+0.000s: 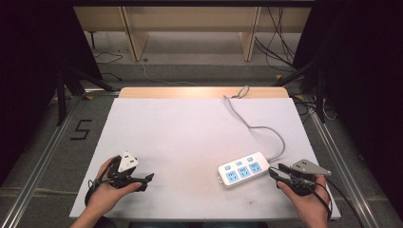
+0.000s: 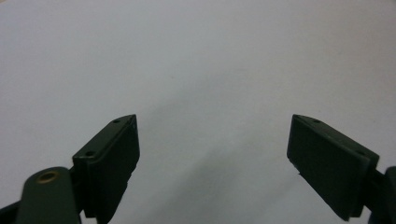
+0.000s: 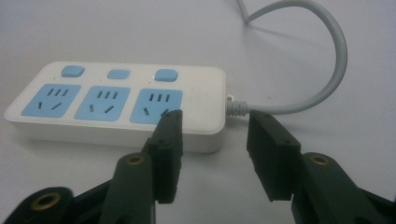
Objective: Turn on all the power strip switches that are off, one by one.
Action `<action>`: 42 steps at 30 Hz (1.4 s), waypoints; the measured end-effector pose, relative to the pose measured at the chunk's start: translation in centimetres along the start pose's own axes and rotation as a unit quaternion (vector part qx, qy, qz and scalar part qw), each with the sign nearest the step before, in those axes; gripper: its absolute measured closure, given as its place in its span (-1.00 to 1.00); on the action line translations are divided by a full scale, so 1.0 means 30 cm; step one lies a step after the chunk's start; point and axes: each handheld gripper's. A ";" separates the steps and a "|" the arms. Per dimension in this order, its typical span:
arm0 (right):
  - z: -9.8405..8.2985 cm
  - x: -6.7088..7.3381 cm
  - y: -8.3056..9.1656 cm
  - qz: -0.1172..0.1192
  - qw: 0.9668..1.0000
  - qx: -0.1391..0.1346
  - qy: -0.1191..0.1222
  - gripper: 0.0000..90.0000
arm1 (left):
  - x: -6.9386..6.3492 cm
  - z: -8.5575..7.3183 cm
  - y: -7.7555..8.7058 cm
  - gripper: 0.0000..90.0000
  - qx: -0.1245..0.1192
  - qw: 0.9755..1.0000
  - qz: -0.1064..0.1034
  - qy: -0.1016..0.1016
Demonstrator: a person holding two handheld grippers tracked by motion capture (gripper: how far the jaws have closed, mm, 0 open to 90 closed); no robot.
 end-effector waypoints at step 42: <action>0.181 0.032 -0.092 0.034 0.993 0.105 0.028 1.00 | -0.009 0.002 -0.012 -0.60 -0.006 1.000 -0.008 0.004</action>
Point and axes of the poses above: each handheld gripper's, and its own axes: y roughly backward along the jaws, z roughly out of its top, x roughly to its left, and after that the axes turned 1 degree about -y, right-handed
